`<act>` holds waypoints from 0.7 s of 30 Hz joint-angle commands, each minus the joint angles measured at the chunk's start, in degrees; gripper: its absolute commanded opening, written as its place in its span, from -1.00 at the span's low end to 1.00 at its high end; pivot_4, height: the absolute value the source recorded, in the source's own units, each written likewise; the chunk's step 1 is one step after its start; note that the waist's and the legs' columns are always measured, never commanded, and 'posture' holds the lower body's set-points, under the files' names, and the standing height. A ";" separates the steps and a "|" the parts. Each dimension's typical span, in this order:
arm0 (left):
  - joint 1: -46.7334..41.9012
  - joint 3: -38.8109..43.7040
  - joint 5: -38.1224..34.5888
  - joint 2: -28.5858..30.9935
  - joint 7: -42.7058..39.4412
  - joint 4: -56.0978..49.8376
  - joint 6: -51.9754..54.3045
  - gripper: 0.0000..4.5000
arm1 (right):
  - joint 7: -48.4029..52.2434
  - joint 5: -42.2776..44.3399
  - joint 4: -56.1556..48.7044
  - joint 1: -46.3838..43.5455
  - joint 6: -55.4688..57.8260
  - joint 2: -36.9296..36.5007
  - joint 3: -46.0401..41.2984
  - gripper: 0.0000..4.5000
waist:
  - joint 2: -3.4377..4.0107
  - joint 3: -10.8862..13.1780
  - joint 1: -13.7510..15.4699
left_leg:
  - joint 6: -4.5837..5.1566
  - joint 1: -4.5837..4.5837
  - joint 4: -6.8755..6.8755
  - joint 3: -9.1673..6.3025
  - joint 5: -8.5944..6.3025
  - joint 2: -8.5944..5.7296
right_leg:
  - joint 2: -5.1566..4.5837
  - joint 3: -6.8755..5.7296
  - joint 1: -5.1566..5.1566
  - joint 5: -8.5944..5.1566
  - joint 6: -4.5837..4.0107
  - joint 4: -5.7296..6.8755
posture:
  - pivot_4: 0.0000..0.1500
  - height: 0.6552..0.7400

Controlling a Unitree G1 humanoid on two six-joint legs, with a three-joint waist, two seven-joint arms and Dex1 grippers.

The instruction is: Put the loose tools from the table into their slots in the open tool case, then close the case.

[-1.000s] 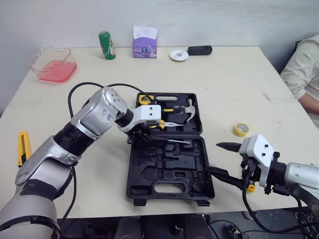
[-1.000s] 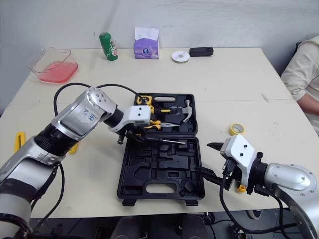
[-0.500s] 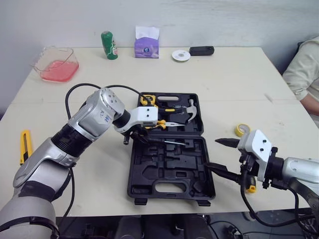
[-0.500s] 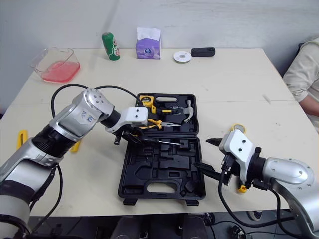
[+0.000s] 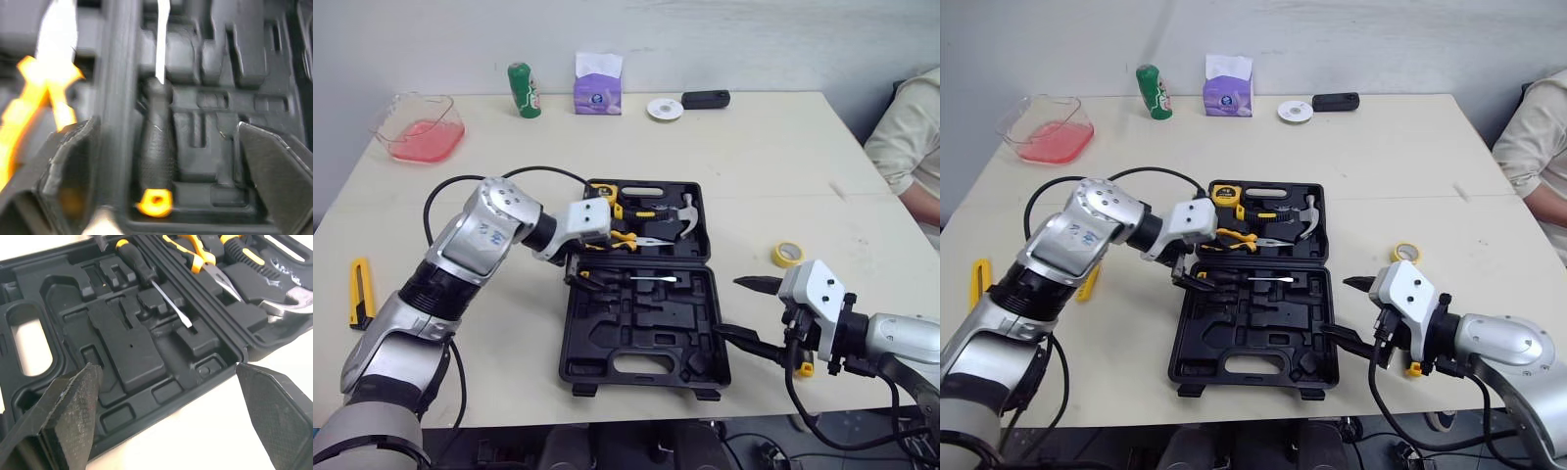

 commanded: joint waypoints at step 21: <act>5.90 -1.06 5.44 -6.93 -0.76 17.73 -14.26 -0.98 | -1.01 1.47 -0.55 -5.08 -0.17 0.82 1.84 1.00 | -0.03 -0.09 0.00 | 0.04 0.01 0.08 0.00 -0.01 -0.05 | -0.05 -0.06 0.07 0.03 0.05 0.00 | 1.00 0.63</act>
